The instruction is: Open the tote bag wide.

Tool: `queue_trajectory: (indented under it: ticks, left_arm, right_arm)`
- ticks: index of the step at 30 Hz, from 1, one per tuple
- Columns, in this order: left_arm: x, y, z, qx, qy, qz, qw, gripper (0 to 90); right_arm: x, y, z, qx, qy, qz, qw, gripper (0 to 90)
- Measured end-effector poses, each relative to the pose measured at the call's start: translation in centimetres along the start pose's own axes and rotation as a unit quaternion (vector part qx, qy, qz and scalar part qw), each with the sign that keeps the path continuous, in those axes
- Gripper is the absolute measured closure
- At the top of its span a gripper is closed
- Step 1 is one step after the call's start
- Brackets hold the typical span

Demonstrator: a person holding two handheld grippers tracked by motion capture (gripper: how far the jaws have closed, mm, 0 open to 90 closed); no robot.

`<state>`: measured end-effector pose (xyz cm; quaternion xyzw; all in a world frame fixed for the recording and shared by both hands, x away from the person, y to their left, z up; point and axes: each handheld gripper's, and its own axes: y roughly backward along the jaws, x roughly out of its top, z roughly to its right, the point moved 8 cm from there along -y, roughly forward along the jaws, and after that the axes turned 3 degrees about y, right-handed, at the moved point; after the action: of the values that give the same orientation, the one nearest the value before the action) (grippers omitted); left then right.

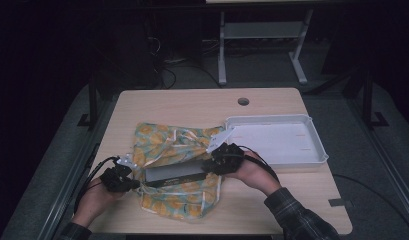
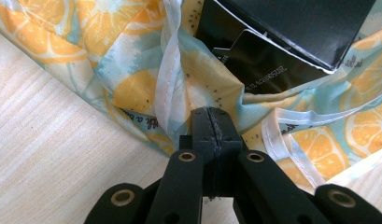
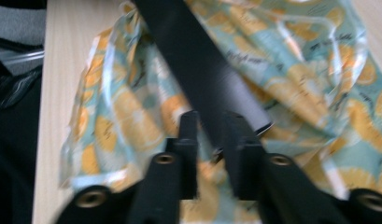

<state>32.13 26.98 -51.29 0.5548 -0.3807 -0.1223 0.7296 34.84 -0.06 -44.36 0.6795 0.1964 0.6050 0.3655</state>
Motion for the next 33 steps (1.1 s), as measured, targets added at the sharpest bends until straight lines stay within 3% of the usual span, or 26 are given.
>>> queue_trajectory:
  ticks: [3, 14, 21, 25, 27, 33]
  left_arm:
    - [-0.1, 0.0, 0.0, -0.002, 0.001, 0.0, 1.0, 89.7]
    - [-0.1, 0.0, -0.1, 0.0, -0.003, 0.0, 1.0, 89.7]
    - [-0.1, 0.1, -0.1, -0.001, -0.003, -0.001, 1.0, 89.7]
    - [-0.1, 0.1, 0.0, -0.001, -0.001, -0.001, 1.0, 89.7]
    - [-0.1, 0.1, 0.0, 0.0, -0.002, -0.001, 1.0, 89.7]
    - [-0.1, 0.1, -0.1, 0.001, -0.005, -0.002, 1.0, 89.7]
  right_arm:
    - [0.3, -0.4, 0.7, -0.002, 0.005, -0.002, 1.0, 89.5]
    - [1.6, -2.5, 3.2, -0.013, 0.005, -0.005, 0.9999, 89.7]
    - [1.1, -3.9, 4.6, -0.022, -0.001, -0.019, 0.9996, 89.7]
    - [0.5, -4.4, 5.0, -0.026, 0.005, -0.031, 0.9992, 89.7]
    - [0.3, -4.5, 4.9, -0.022, -0.004, -0.034, 0.9992, 89.7]
    - [-0.1, -4.2, 4.1, -0.005, 0.001, -0.037, 0.9993, 89.7]
